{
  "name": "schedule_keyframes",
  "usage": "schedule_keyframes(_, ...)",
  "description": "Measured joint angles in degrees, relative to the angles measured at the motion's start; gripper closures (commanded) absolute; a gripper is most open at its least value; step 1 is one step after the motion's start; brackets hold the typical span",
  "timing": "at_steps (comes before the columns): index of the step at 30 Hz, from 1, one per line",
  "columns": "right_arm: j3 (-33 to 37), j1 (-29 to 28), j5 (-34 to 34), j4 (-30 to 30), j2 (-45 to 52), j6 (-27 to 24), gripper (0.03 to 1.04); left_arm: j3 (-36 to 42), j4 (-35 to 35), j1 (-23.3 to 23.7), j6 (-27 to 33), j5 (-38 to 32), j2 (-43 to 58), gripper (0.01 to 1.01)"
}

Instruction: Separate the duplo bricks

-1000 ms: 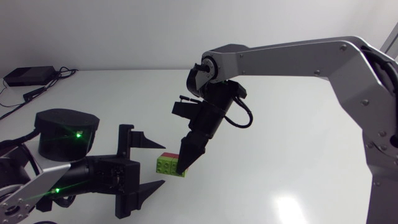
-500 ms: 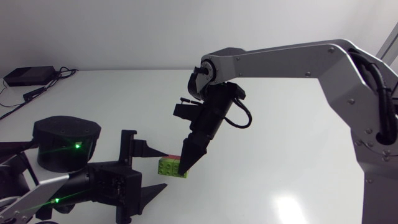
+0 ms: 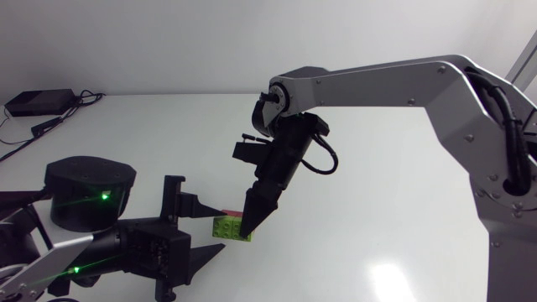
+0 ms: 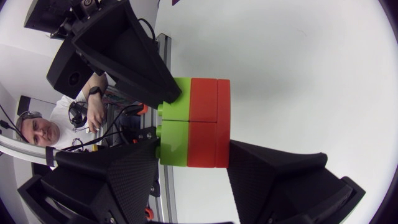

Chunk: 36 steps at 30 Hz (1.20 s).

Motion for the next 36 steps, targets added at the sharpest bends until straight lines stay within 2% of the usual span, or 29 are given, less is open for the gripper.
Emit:
schedule_keyframes(17, -0.09, 0.94, 0.31, 0.87, -0.02, 0.09, 0.73, -0.11, 0.09, 1.51, 0.70, 2.21, 0.28, 0.605)
schedule_keyframes(25, -5.29, 4.59, 6.95, 11.10, -3.04, 4.24, 0.73, -0.04, -3.39, 2.32, 0.68, 2.51, 0.37, 0.607)
schedule_keyframes(36, -9.29, 5.53, 12.28, 18.27, -5.70, 8.41, 0.73, 1.33, -6.58, 2.91, 0.63, 3.32, 0.02, 0.607)
